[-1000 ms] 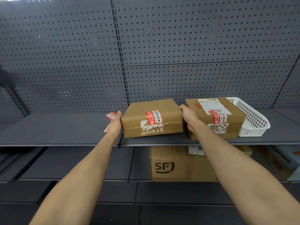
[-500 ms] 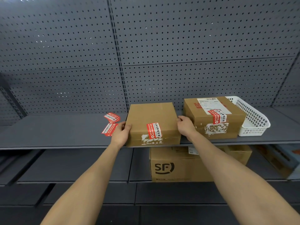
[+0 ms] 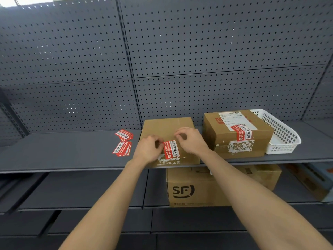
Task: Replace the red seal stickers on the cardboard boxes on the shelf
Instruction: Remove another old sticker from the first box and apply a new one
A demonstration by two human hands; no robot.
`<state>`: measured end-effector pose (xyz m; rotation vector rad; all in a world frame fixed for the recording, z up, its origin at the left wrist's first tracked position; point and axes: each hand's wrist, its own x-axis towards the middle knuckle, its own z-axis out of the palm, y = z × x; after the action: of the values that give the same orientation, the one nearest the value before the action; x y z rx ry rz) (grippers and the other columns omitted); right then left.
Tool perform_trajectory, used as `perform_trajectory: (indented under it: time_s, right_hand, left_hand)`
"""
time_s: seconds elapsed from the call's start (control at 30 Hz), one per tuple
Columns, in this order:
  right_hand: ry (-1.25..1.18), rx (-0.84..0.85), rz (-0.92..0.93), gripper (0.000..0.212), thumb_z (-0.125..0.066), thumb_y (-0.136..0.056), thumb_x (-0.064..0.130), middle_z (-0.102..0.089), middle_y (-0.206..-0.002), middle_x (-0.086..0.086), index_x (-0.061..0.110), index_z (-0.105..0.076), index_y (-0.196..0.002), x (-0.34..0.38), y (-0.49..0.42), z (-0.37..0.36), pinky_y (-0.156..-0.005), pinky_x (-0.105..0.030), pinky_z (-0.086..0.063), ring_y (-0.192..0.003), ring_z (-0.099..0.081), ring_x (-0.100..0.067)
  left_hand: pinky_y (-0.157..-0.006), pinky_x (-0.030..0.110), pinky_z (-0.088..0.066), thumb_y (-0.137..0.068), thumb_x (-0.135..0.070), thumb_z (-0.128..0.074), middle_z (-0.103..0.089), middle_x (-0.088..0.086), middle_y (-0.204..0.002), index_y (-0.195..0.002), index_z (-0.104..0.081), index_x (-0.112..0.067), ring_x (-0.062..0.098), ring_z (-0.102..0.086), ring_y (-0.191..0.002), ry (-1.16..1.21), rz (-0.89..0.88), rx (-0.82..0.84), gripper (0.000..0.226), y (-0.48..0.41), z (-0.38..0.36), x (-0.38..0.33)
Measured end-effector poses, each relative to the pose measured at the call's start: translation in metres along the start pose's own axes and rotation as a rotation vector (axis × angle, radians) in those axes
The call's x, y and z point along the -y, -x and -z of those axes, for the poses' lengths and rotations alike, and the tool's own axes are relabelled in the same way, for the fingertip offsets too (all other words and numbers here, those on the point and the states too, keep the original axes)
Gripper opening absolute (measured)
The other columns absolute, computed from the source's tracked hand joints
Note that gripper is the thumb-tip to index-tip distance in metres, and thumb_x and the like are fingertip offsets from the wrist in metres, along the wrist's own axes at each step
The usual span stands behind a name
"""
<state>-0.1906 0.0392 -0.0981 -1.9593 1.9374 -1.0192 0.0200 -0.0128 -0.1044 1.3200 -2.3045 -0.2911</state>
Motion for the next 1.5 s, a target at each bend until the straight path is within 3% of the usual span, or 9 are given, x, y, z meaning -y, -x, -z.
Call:
perform_trajectory:
  time_s: [0.13, 0.3, 0.43, 0.73, 0.87, 1.03, 1.2, 1.37, 1.5]
  right_hand:
    - [0.028, 0.040, -0.049, 0.024, -0.063, -0.106, 0.019, -0.072, -0.136, 0.002, 0.018, -0.077, -0.126, -0.006, 0.006, -0.004, -0.088, -0.015, -0.042, -0.124, -0.062, -0.013]
    - [0.006, 0.034, -0.063, 0.024, -0.065, -0.106, 0.020, -0.070, -0.138, 0.001, 0.018, -0.077, -0.126, -0.008, 0.005, -0.005, -0.075, -0.004, -0.032, -0.126, -0.062, -0.014]
    - [-0.008, 0.035, -0.071, 0.025, -0.065, -0.106, 0.020, -0.070, -0.139, 0.002, 0.019, -0.076, -0.128, -0.009, 0.005, -0.008, -0.076, -0.005, -0.034, -0.128, -0.062, -0.015]
    - [-0.040, 0.032, -0.081, 0.023, -0.065, -0.104, 0.018, -0.071, -0.135, 0.004, 0.020, -0.078, -0.123, -0.012, 0.004, -0.008, -0.084, -0.014, -0.041, -0.125, -0.063, -0.014]
    - [-0.034, 0.022, -0.075, 0.022, -0.065, -0.104, 0.018, -0.072, -0.134, 0.004, 0.020, -0.078, -0.123, -0.013, 0.003, -0.009, -0.078, -0.009, -0.037, -0.122, -0.063, -0.013]
    - [-0.027, 0.028, -0.050, 0.026, -0.064, -0.106, 0.019, -0.069, -0.135, 0.003, 0.018, -0.074, -0.130, -0.012, 0.004, -0.008, -0.078, -0.011, -0.040, -0.124, -0.063, -0.016]
    - [0.004, 0.059, -0.003, 0.024, -0.063, -0.106, 0.023, -0.067, -0.128, 0.003, 0.019, -0.075, -0.127, -0.012, 0.003, -0.010, -0.072, -0.011, -0.040, -0.113, -0.062, -0.011]
    - [-0.007, 0.054, -0.006, 0.017, -0.065, -0.104, 0.019, -0.067, -0.124, 0.005, 0.022, -0.074, -0.119, -0.013, 0.003, -0.011, -0.076, -0.013, -0.043, -0.113, -0.064, -0.014]
    - [-0.062, 0.030, -0.050, 0.032, -0.067, -0.102, 0.014, -0.067, -0.135, 0.004, 0.023, -0.067, -0.133, -0.012, 0.004, -0.012, -0.090, -0.020, -0.048, -0.123, -0.063, -0.014]
  left_hand:
    - [-0.104, 0.038, -0.052, -0.103, -0.034, -0.066, -0.072, -0.001, -0.129, -0.124, -0.077, -0.022, 0.022, -0.064, -0.121, -0.006, 0.017, 0.017, 0.026, 0.002, 0.000, -0.001]
    - [-0.112, 0.038, -0.047, -0.103, -0.032, -0.069, -0.066, 0.003, -0.136, -0.132, -0.073, -0.017, 0.023, -0.059, -0.128, 0.023, 0.081, 0.051, 0.033, -0.002, 0.001, -0.006]
    - [-0.116, 0.040, -0.046, -0.102, -0.033, -0.071, -0.064, 0.001, -0.140, -0.137, -0.071, -0.019, 0.022, -0.057, -0.133, 0.016, 0.111, 0.075, 0.037, -0.003, 0.004, -0.010]
    - [-0.107, 0.031, -0.048, -0.100, -0.024, -0.076, -0.069, -0.002, -0.136, -0.129, -0.075, -0.019, 0.018, -0.063, -0.124, 0.050, 0.163, 0.048, 0.030, -0.001, 0.004, -0.017]
    - [-0.099, 0.025, -0.044, -0.099, -0.020, -0.078, -0.069, -0.003, -0.132, -0.123, -0.075, -0.019, 0.015, -0.063, -0.120, 0.082, 0.191, 0.053, 0.025, -0.004, 0.005, -0.018]
    - [-0.110, 0.031, -0.046, -0.099, -0.022, -0.078, -0.066, -0.001, -0.140, -0.135, -0.072, -0.017, 0.019, -0.062, -0.129, 0.064, 0.198, 0.075, 0.037, -0.007, 0.005, -0.019]
    - [-0.096, 0.025, -0.044, -0.098, -0.022, -0.079, -0.066, -0.003, -0.133, -0.125, -0.074, -0.021, 0.011, -0.059, -0.113, 0.070, 0.194, 0.097, 0.028, -0.010, 0.005, -0.016]
    - [-0.111, 0.037, -0.052, -0.095, -0.022, -0.082, -0.065, -0.002, -0.134, -0.127, -0.073, -0.024, 0.019, -0.064, -0.125, 0.075, 0.190, 0.129, 0.034, -0.013, 0.005, -0.014]
    - [-0.114, 0.040, -0.051, -0.095, -0.023, -0.082, -0.064, 0.000, -0.138, -0.139, -0.069, -0.023, 0.019, -0.063, -0.127, 0.056, 0.185, 0.141, 0.046, -0.014, 0.007, -0.015]
